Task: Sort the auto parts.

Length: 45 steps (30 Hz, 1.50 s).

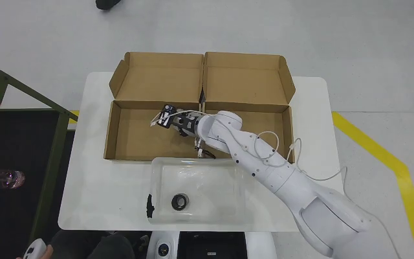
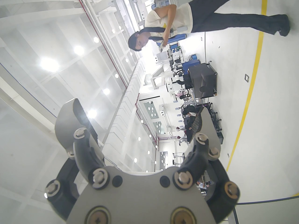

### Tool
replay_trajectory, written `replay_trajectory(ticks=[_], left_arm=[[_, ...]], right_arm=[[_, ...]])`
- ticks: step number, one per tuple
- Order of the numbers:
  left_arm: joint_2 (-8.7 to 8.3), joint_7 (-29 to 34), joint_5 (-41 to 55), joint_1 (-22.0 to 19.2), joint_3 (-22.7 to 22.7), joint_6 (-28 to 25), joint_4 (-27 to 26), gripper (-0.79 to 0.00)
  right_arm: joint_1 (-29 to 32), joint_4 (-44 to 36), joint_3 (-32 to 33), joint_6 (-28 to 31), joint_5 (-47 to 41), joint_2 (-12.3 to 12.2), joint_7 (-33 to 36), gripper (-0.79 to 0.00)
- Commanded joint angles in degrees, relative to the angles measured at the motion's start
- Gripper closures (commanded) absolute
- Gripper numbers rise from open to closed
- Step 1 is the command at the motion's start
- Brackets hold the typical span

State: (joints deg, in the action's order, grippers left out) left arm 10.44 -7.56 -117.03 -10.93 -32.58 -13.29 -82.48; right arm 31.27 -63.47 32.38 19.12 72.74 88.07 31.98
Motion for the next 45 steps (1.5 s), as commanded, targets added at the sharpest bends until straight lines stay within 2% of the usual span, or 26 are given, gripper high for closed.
replay_trajectory(ticks=[1,12,26,37,45], left_arm=[[0.0,0.0,0.0,0.0,0.0,0.0,0.0,-0.785],[0.0,0.0,0.0,0.0,0.0,0.0,0.0,-0.785],[0.0,0.0,0.0,0.0,0.0,0.0,0.0,-0.785],[0.0,0.0,0.0,0.0,0.0,0.0,0.0,-0.785],[0.0,0.0,0.0,0.0,0.0,0.0,0.0,-0.785]], right_arm=[[0.4,-2.1,1.0,0.1,0.9,-0.3,0.1,-0.336],[6.6,-16.1,7.2,5.5,1.2,-3.0,1.7,-0.366],[19.8,-36.1,13.4,15.9,1.2,-6.7,4.0,-0.376],[30.0,-44.4,17.9,23.7,2.2,-9.7,4.3,-0.376],[35.5,-46.7,17.8,28.1,5.0,-11.2,2.9,-0.376]])
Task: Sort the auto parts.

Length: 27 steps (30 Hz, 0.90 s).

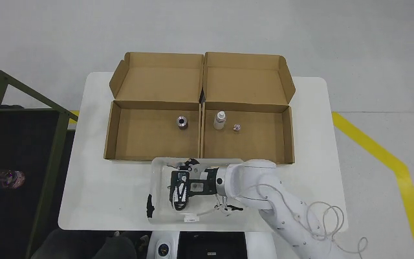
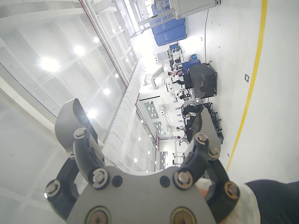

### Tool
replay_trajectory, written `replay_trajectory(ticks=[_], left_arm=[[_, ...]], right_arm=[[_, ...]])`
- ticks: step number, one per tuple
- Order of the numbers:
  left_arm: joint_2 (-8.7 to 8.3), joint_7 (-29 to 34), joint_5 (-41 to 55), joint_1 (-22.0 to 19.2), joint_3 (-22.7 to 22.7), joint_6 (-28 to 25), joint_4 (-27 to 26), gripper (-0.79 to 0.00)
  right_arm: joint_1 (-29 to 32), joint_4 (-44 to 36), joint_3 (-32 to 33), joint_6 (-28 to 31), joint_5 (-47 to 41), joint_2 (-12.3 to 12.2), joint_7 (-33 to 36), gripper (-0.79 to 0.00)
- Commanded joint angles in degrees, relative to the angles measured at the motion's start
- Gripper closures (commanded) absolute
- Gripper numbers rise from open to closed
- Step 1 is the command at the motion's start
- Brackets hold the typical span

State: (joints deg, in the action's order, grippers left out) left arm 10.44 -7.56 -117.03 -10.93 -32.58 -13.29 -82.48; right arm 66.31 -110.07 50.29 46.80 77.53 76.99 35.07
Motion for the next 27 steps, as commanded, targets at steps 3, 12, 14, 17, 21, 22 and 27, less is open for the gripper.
replay_trajectory(ticks=[3,12,14,17,21,22,27], left_arm=[[0.0,0.0,0.0,0.0,0.0,0.0,0.0,-0.785],[0.0,0.0,0.0,0.0,0.0,0.0,0.0,-0.785],[0.0,0.0,0.0,0.0,0.0,0.0,0.0,-0.785],[0.0,0.0,0.0,0.0,0.0,0.0,0.0,-0.785],[0.0,0.0,0.0,0.0,0.0,0.0,0.0,-0.785],[0.0,0.0,0.0,0.0,0.0,0.0,0.0,-0.785],[0.0,0.0,0.0,0.0,0.0,0.0,0.0,-0.785]], right_arm=[[2.0,-0.8,-0.4,1.6,1.3,-0.6,-0.8,-0.379],[4.0,-0.3,-1.6,3.7,3.2,-1.5,-1.5,-0.379],[4.1,0.0,-1.9,3.7,3.5,-1.7,-1.8,-0.382],[4.2,0.4,-2.7,3.9,4.3,-1.8,-2.2,-0.388],[4.3,0.9,-3.7,4.1,5.5,-2.0,-2.5,-0.391],[4.3,1.3,-3.9,4.0,5.9,-2.1,-2.6,-0.391],[4.2,2.4,-4.7,3.8,6.9,-2.3,-3.0,-0.416]])
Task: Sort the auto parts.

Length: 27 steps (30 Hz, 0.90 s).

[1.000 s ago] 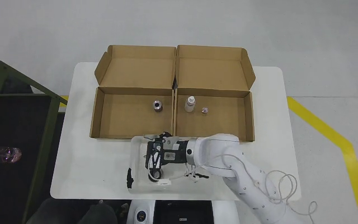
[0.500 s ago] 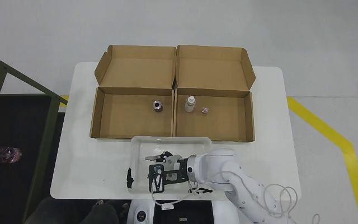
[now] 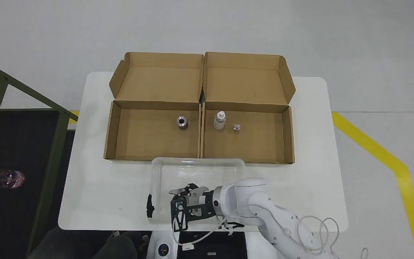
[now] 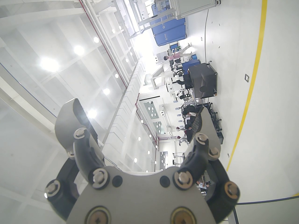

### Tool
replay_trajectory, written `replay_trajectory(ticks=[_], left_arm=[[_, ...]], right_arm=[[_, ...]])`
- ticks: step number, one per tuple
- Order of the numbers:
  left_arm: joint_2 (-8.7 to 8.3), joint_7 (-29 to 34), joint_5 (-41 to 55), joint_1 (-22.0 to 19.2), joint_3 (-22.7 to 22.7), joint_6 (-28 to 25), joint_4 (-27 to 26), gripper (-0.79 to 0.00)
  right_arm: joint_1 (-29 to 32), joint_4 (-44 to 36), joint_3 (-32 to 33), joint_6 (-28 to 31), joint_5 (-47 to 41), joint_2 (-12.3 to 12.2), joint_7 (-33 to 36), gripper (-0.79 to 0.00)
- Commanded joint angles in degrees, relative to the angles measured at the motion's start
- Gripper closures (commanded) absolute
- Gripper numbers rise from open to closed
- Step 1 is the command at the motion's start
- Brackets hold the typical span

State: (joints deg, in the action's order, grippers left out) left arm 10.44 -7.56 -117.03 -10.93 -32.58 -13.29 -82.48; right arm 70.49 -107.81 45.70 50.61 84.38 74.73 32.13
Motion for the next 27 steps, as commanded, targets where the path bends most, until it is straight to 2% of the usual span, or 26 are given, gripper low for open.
replay_trajectory(ticks=[1,9,27], left_arm=[[0.0,0.0,0.0,0.0,0.0,0.0,0.0,-0.785],[0.0,0.0,0.0,0.0,0.0,0.0,0.0,-0.785],[0.0,0.0,0.0,0.0,0.0,0.0,0.0,-0.785]], right_arm=[[-0.1,0.5,-0.2,0.1,0.2,-0.1,-0.3,-0.422],[-0.8,2.4,-1.0,-0.6,1.5,-0.3,-0.9,-0.468],[-5.1,9.7,-4.7,-2.9,2.1,0.4,-3.7,-0.468]])
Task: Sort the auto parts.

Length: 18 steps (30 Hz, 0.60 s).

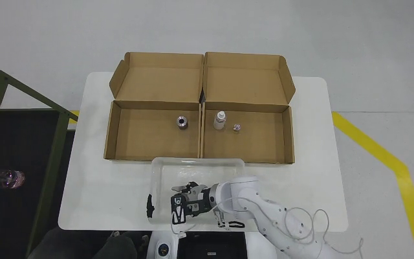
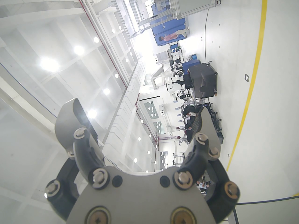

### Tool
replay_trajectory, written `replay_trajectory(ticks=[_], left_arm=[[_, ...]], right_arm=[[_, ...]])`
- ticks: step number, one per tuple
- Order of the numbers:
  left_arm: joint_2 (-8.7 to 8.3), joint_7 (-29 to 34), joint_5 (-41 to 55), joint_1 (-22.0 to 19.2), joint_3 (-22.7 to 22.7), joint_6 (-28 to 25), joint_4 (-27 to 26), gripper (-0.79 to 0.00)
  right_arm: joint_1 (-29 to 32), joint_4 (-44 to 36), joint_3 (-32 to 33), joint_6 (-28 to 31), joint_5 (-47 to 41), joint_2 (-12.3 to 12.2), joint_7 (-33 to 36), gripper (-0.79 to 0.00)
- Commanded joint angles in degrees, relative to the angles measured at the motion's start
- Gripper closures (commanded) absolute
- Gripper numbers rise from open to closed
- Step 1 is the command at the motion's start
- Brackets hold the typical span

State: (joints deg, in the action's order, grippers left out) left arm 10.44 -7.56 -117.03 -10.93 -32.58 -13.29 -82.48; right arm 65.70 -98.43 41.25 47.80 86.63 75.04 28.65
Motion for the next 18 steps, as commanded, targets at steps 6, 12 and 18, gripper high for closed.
replay_trajectory(ticks=[6,12,18], left_arm=[[0.0,0.0,0.0,0.0,0.0,0.0,0.0,-0.785],[0.0,0.0,0.0,0.0,0.0,0.0,0.0,-0.785],[0.0,0.0,0.0,0.0,0.0,0.0,0.0,-0.785]], right_arm=[[-2.1,2.8,-1.5,-0.6,-1.5,0.6,-1.4,-0.388],[-3.6,4.0,-2.1,-1.0,-3.4,1.1,-2.4,-0.117],[-5.0,4.0,-1.9,-1.1,-6.0,1.4,-3.5,0.0]])
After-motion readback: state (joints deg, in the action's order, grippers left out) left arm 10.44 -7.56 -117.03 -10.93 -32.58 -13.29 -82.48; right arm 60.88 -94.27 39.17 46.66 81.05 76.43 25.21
